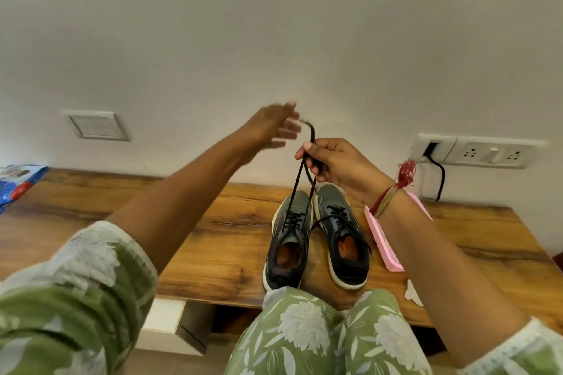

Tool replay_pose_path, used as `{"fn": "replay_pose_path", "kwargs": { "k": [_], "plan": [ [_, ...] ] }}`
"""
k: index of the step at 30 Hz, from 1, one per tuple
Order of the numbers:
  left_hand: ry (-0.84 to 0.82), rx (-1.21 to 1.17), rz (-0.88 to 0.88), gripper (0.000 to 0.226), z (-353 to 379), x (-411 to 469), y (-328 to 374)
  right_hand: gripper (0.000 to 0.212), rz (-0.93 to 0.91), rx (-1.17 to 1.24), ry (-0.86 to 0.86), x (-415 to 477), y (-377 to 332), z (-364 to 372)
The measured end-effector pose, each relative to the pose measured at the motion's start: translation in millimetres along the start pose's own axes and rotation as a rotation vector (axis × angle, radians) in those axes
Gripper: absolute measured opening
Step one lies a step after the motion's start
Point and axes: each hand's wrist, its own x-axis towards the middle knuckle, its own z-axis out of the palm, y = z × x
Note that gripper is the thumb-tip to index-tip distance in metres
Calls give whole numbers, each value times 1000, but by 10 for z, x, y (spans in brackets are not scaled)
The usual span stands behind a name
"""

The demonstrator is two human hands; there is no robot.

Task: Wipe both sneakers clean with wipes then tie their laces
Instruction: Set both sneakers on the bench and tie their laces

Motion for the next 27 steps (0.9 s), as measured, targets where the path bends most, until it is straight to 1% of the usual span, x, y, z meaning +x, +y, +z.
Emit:
{"fn": "replay_pose_path", "kwargs": {
  "k": [2,5,7,10,13,16,18,21,23,25,27],
  "plan": [
    [-115,-45,-116,48,127,-41,-254,24,-12,-22,5,-12,-25,-9],
    [-273,-100,-162,52,288,-128,-460,19,-48,-107,-9,-23,-88,-44],
    [-277,-105,-155,47,300,-142,-478,15,-70,-220,-23,-27,-108,-86],
    [-214,-135,-157,37,195,-130,-469,9,-149,-467,12,-20,-73,-144],
    [-261,-69,-116,22,82,-148,-480,10,-301,-728,119,-8,0,-144],
    [-326,-105,-105,21,76,-172,-501,13,-506,-895,180,18,77,-90],
    [-366,-159,-80,24,87,-176,-522,14,-576,-928,224,27,118,-46],
    [-388,-193,-9,25,89,-180,-508,16,-595,-909,313,35,160,0],
    [-336,-181,25,23,90,-183,-475,15,-597,-852,347,42,169,8],
    [-245,-111,74,21,89,-170,-452,13,-579,-774,375,50,173,14],
    [-167,-73,117,19,80,-156,-437,11,-524,-637,400,51,175,30]
  ]
}}
